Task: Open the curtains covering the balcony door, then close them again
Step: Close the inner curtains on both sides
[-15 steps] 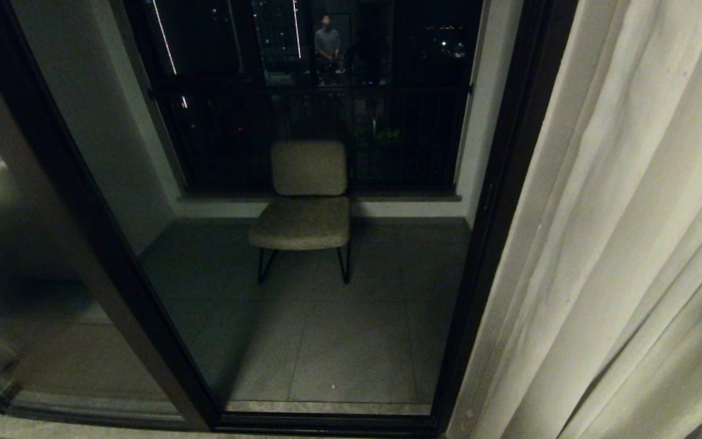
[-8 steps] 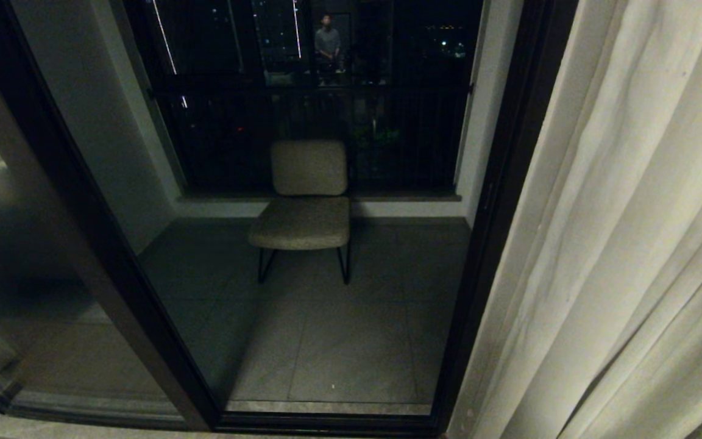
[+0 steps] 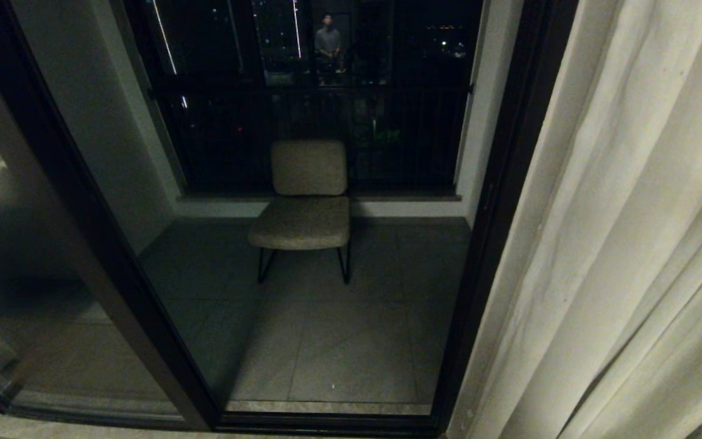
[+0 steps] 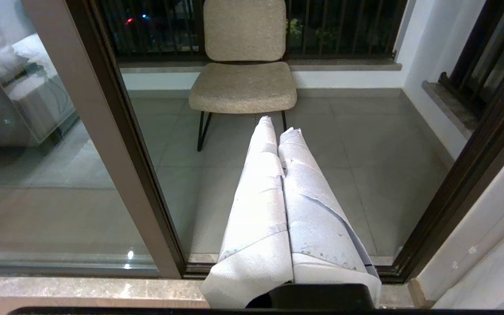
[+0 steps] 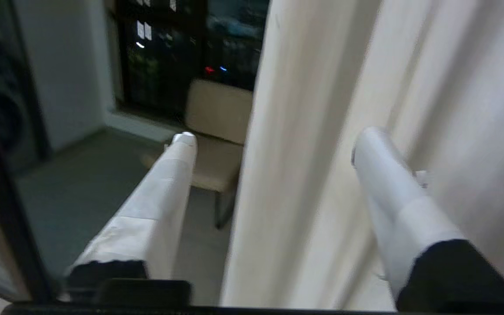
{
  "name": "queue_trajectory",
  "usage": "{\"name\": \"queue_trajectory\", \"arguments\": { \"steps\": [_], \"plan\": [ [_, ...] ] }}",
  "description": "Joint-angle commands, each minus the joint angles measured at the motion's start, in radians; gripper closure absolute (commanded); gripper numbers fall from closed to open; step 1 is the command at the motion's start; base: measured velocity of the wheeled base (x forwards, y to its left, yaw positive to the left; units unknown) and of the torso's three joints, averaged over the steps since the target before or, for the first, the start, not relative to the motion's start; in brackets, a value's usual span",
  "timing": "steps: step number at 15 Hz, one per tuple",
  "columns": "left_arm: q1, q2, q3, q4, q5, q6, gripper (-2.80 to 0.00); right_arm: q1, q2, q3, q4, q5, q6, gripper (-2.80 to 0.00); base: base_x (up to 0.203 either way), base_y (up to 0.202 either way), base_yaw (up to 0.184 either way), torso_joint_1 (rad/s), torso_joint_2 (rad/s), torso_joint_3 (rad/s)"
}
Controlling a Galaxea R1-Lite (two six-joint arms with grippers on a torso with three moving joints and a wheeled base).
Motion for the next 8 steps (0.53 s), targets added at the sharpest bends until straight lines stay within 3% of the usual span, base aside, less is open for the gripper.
{"name": "queue_trajectory", "arguments": {
  "steps": [1, 8],
  "plan": [
    [0.0, 0.0, 0.0, 0.0, 0.0, 0.0, 0.0, 0.025, 0.106, -0.064, -0.011, 0.001, 0.023, -2.8, 0.0, 0.0, 0.0, 0.0, 0.0, 0.0],
    [0.0, 0.0, 0.0, 0.0, 0.0, 0.0, 0.0, 0.036, 0.285, -0.221, -0.106, 0.001, 0.065, -2.8, 0.0, 0.0, 0.0, 0.0, 0.0, 0.0]
  ]
}}
